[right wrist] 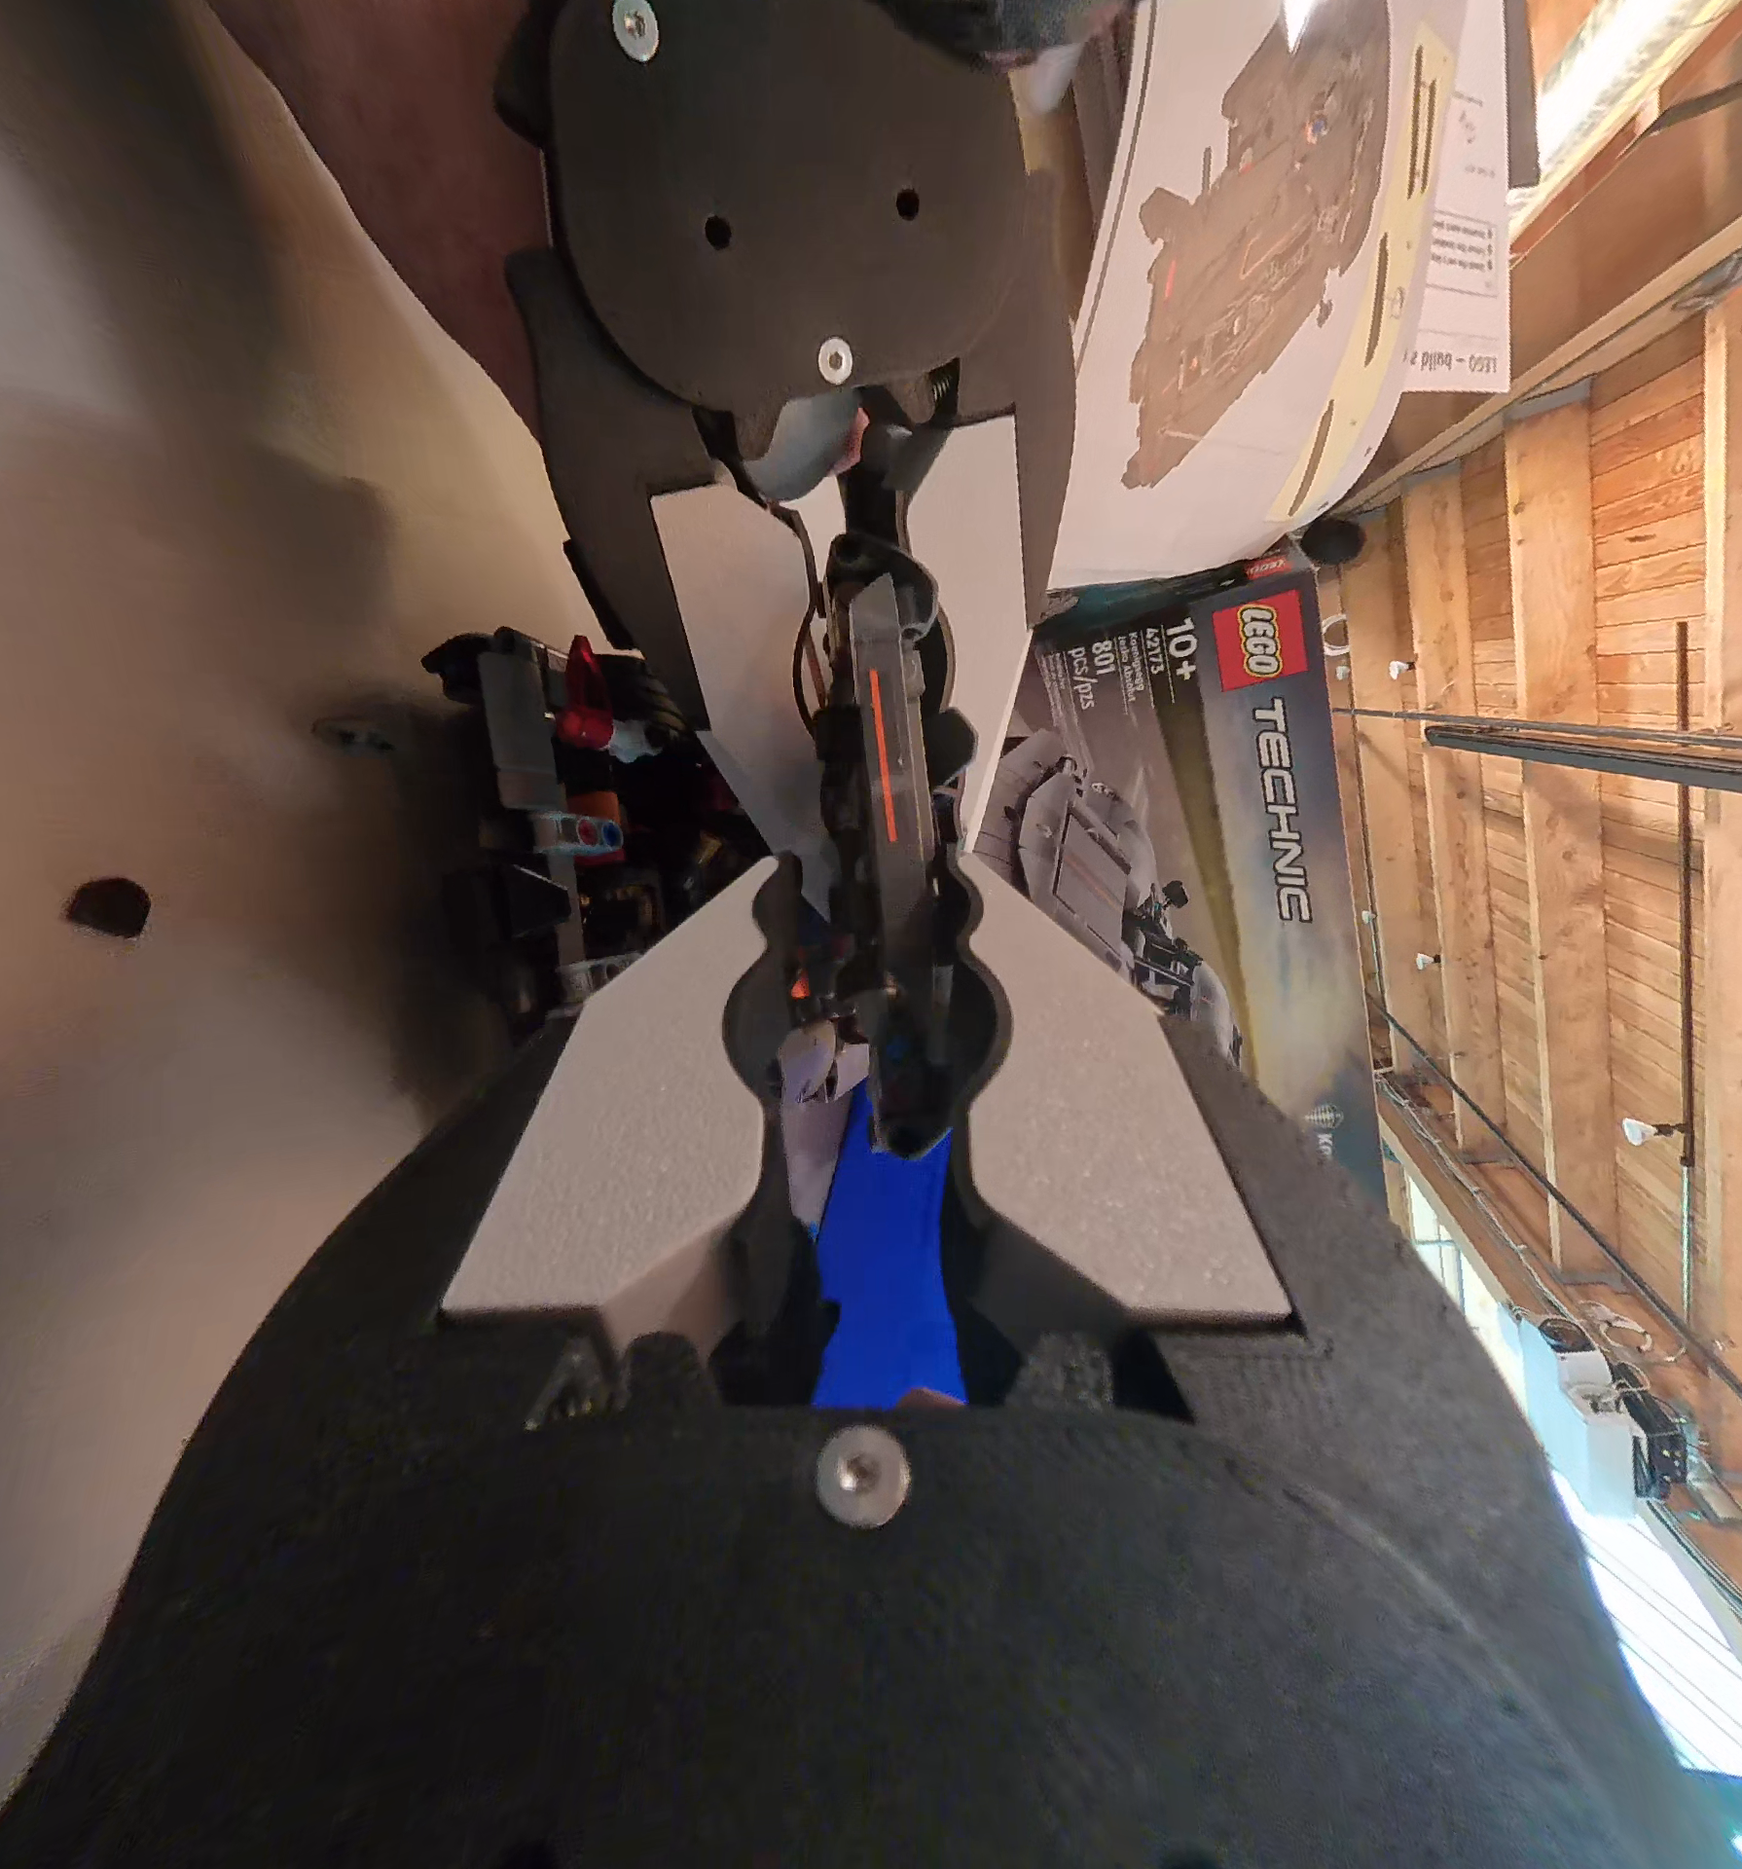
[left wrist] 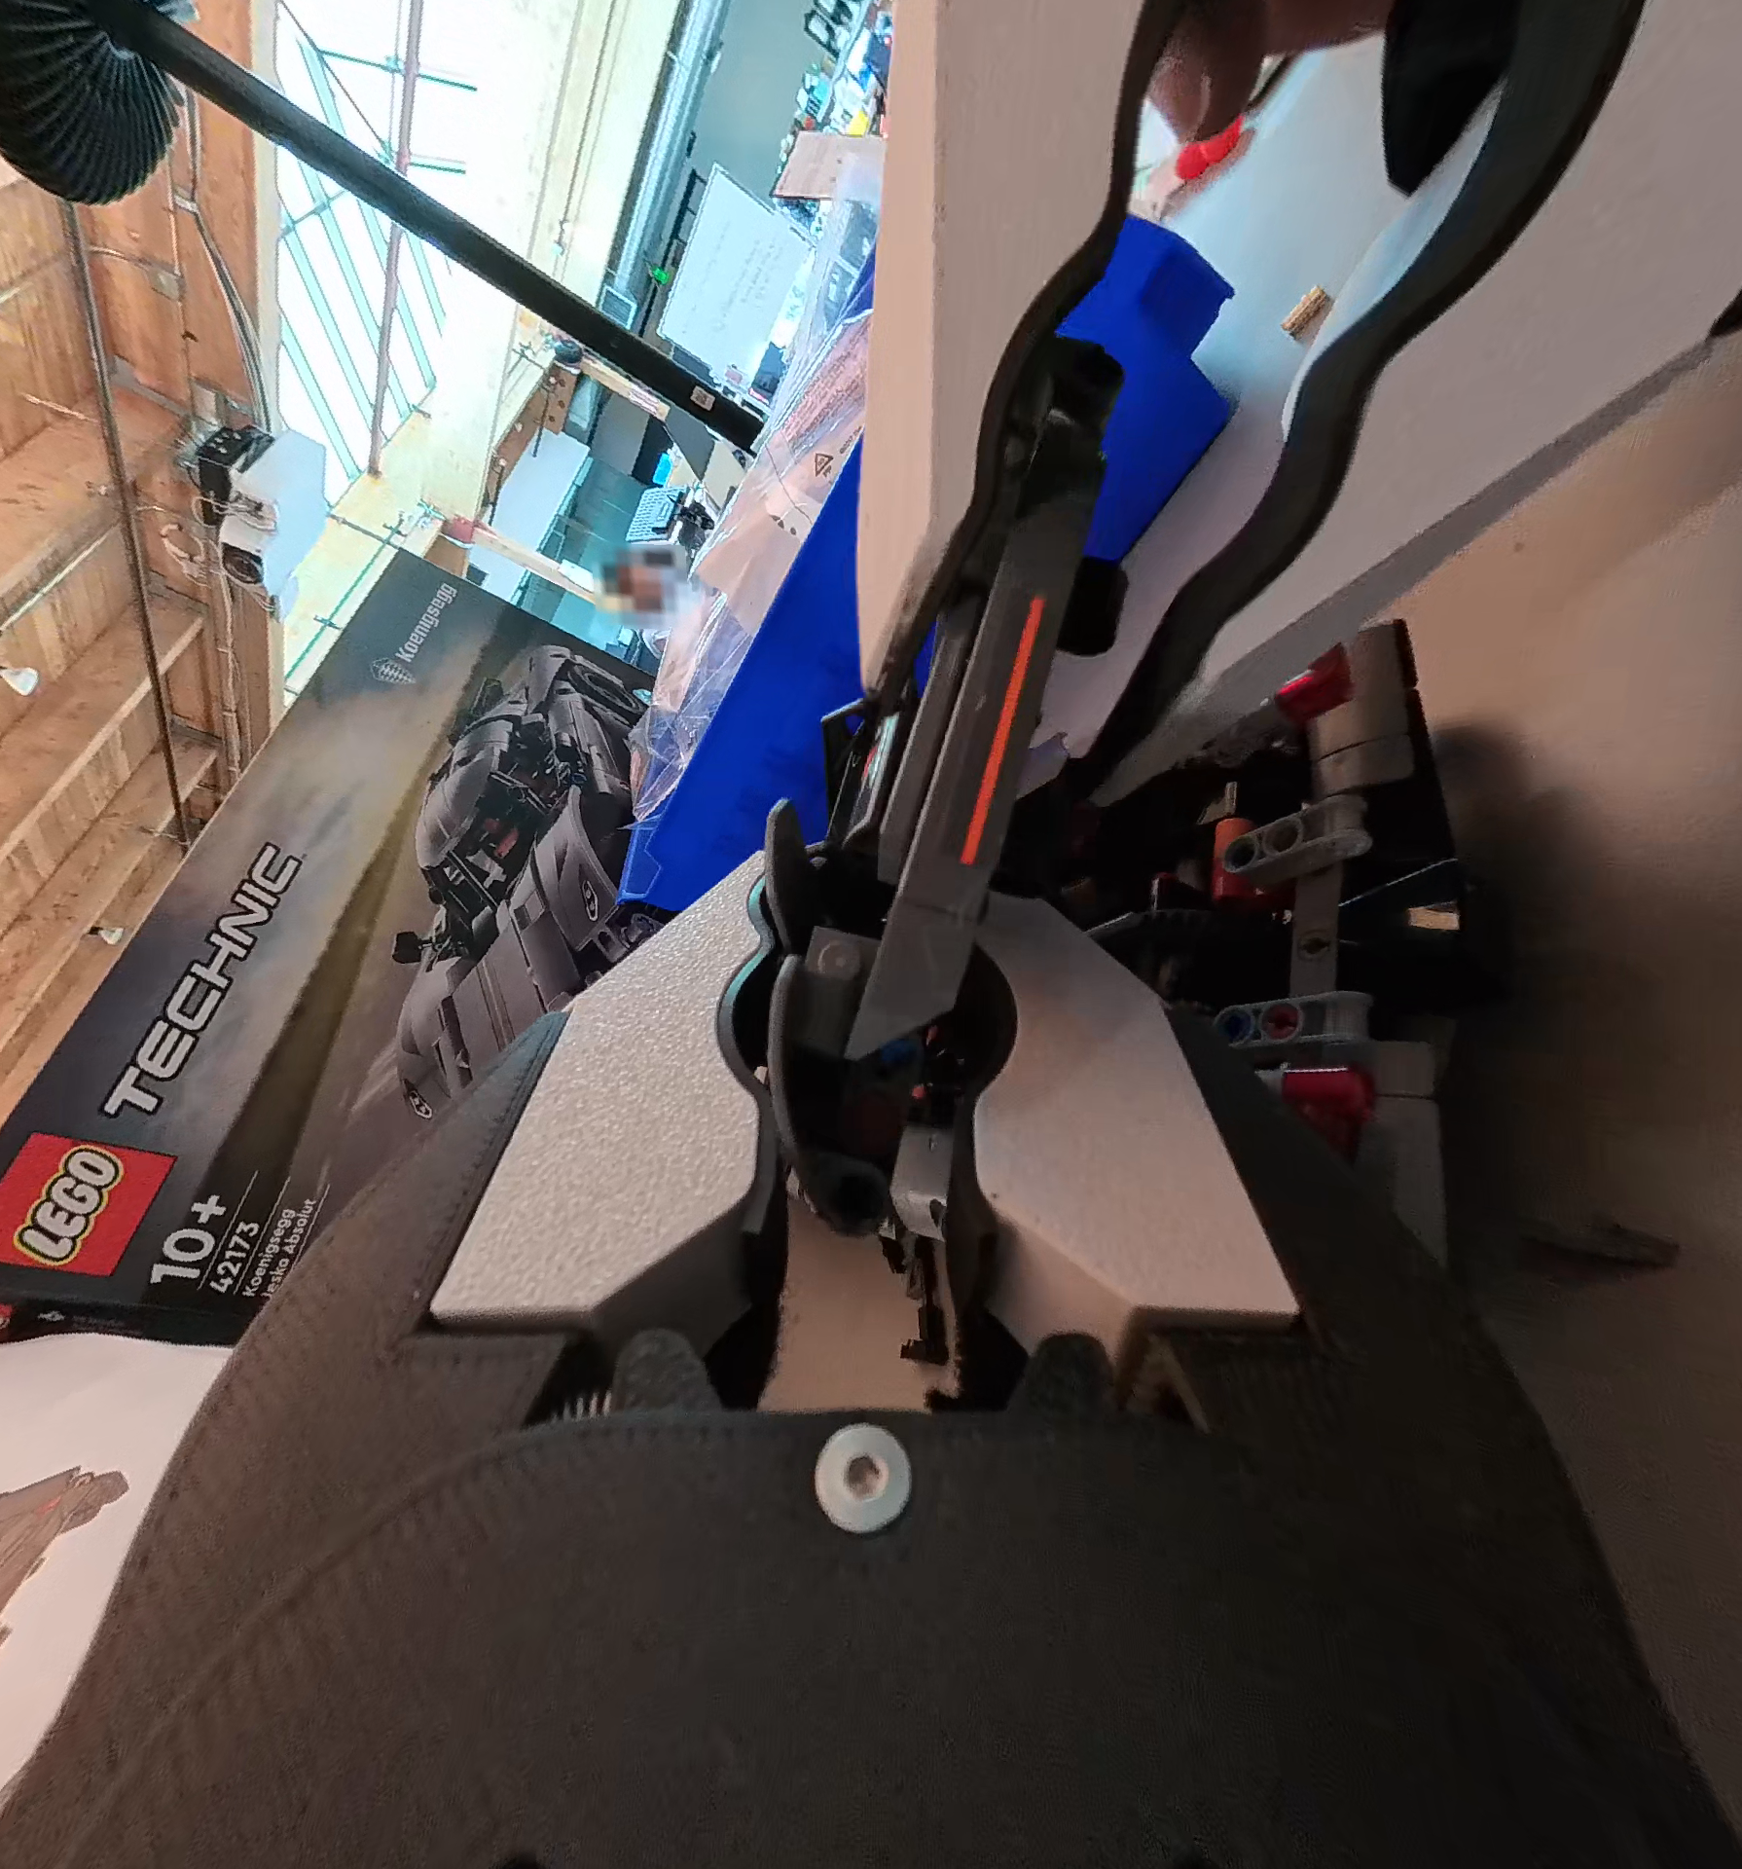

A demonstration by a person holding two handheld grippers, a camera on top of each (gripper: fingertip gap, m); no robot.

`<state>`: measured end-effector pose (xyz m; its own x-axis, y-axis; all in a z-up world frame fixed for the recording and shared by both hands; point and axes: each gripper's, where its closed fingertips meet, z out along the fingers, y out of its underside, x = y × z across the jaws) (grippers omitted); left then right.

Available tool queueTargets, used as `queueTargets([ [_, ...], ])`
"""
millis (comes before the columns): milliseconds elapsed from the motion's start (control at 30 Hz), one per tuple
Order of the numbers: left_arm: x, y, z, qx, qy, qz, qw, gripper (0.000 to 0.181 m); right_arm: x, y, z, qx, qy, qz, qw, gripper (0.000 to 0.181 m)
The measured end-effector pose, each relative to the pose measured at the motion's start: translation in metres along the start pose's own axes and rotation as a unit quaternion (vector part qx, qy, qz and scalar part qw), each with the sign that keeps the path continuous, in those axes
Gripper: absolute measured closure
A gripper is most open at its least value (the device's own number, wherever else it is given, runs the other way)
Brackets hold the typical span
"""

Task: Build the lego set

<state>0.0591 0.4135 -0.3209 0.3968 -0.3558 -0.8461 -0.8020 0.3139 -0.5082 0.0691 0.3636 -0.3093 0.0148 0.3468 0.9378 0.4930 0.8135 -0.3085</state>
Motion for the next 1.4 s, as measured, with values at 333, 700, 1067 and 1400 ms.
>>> queueTargets([
  [333, 0.0011, 0.0001, 0.0002, -0.002, -0.001, 0.008, 1.0, 0.15, -0.0018, -0.0006, 0.0013, -0.01, 0.008, -0.033, 0.999, 0.165],
  [700, 0.0005, -0.0039, 0.0004, -0.002, -0.012, 0.017, 1.0, 0.147, -0.0007, -0.0012, 0.0017, -0.007, 0.017, -0.042, 0.999, 0.165],
  [1067, -0.0014, -0.0021, 0.0014, -0.008, -0.017, 0.011, 1.0, 0.15, 0.003, -0.0001, 0.0025, -0.009, 0.025, -0.034, 0.999, 0.165],
  [1400, -0.0019, -0.002, 0.0013, -0.008, -0.016, 0.009, 1.0, 0.151, 0.0052, 0.0005, 0.0035, -0.015, 0.031, -0.033, 0.999, 0.165],
])
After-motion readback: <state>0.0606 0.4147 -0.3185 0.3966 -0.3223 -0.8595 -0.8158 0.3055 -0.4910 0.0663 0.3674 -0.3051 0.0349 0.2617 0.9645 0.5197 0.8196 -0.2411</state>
